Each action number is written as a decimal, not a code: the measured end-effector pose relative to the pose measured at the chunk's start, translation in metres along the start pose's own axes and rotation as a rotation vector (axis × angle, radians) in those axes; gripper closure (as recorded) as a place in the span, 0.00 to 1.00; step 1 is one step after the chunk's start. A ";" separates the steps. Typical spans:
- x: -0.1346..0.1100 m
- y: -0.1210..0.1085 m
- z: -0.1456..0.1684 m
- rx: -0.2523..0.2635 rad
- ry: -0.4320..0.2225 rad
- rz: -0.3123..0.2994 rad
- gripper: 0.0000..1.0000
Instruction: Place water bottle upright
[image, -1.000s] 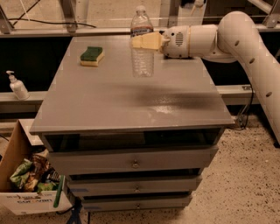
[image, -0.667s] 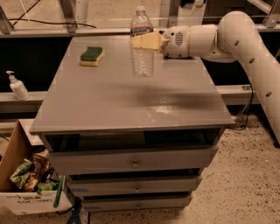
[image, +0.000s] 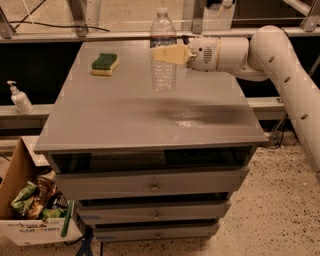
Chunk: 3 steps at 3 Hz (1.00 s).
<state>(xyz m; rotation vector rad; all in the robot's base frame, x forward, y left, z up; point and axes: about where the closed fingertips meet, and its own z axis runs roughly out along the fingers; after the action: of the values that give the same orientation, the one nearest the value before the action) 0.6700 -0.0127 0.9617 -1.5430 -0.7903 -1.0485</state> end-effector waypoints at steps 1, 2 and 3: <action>-0.012 -0.006 -0.005 0.035 0.009 -0.107 1.00; -0.022 -0.010 -0.008 0.014 -0.038 -0.201 1.00; -0.035 -0.011 -0.010 -0.025 -0.054 -0.274 1.00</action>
Offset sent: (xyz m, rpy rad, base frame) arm -0.0289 -0.0162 -0.0243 -0.1754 -0.3033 0.0278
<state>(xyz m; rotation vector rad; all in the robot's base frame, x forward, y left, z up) 0.6441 -0.0187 0.9348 -1.5175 -1.0522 -1.2222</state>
